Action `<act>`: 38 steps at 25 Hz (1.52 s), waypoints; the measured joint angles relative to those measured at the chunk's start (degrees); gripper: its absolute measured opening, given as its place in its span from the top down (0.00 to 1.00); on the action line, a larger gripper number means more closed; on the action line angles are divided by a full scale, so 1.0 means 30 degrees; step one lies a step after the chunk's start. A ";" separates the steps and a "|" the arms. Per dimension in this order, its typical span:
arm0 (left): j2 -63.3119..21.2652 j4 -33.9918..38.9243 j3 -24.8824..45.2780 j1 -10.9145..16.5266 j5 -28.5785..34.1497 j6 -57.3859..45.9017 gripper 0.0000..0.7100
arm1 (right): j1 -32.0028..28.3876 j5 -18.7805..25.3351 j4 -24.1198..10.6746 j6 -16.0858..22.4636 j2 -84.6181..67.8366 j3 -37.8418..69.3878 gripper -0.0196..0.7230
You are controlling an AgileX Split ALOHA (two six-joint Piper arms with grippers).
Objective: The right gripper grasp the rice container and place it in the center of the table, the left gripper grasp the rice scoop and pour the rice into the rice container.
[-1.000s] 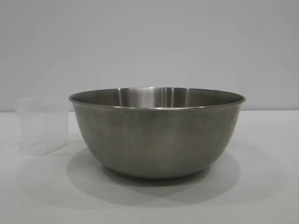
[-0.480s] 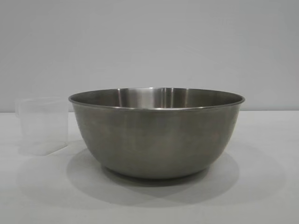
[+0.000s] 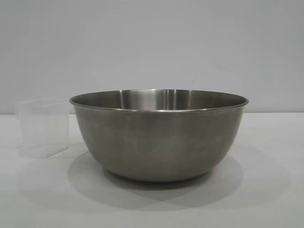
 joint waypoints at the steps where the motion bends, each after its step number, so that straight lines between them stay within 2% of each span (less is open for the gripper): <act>1: 0.0000 0.0000 0.0000 0.0000 0.0000 0.0000 0.85 | -0.0101 0.0000 0.0000 0.0000 0.0000 0.0000 0.55; 16: 0.0000 0.0000 0.0000 0.0000 0.0000 0.0000 0.85 | -0.0855 0.0000 0.0000 0.0000 0.0000 0.0000 0.55; 38: 0.0000 0.0000 0.0000 0.0000 0.0000 0.0000 0.85 | -0.0962 0.0000 0.0000 0.0000 0.0000 0.0000 0.55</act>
